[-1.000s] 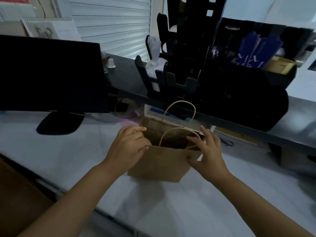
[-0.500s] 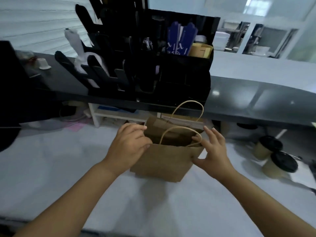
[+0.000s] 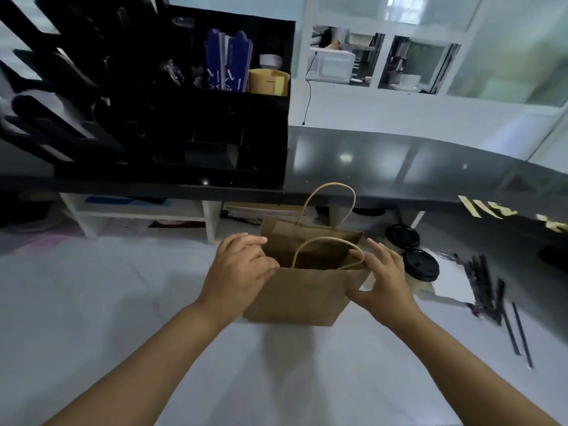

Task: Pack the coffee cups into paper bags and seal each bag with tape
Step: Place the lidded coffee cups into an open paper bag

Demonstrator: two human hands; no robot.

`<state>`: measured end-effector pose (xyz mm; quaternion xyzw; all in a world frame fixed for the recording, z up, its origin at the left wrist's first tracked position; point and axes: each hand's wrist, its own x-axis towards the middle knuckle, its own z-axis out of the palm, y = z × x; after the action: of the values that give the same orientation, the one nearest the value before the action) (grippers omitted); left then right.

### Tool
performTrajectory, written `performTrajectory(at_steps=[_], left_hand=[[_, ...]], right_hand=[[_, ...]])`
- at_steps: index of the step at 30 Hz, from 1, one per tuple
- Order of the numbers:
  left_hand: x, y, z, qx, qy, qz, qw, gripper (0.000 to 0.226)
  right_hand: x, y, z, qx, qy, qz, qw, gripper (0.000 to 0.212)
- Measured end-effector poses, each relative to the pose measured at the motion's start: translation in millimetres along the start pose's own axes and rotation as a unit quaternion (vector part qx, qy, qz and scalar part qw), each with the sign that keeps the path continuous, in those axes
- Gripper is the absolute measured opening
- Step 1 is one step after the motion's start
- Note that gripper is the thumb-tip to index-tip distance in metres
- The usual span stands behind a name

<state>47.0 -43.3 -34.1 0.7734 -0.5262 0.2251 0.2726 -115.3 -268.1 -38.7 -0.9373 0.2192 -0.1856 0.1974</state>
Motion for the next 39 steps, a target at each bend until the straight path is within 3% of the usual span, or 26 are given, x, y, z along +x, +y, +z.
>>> performTrajectory(at_steps=[9,13,18,25,31,36,39], left_hand=[[34.8,43.5,45.7,-0.011,-0.006,-0.025,1.000,0.027],[45.8,48.3,61.2,0.000,-0.005,-0.036,0.999,0.026],[54.7,57.1,74.2,0.007,-0.020,-0.053,0.998,0.028],[58.9,67.8,81.5,-0.014,-0.036,-0.085,0.996,0.027],[72.4,76.9,74.6,-0.045,0.014,-0.142,0.989,0.038],[91.7,74.4,75.8,-0.048,-0.002,-0.229,0.972,0.022],[101.1,69.8,74.6,-0.068,-0.057,-0.271,0.959,0.027]], right_hand=[[-9.5,58.9,-26.2,0.087,0.032,-0.003,0.996,0.076],[-10.5,90.4,-31.7,0.143,0.062,0.042,0.987,0.066],[-0.3,132.5,-35.5,0.126,0.079,0.098,0.984,0.064],[26.8,164.0,-36.0,0.042,0.025,0.172,0.984,0.075],[42.1,174.6,-31.7,0.015,-0.025,0.201,0.979,0.086],[50.2,177.5,-30.9,0.022,-0.053,0.211,0.976,0.073],[51.7,176.4,-30.9,0.036,-0.047,0.218,0.974,0.061]])
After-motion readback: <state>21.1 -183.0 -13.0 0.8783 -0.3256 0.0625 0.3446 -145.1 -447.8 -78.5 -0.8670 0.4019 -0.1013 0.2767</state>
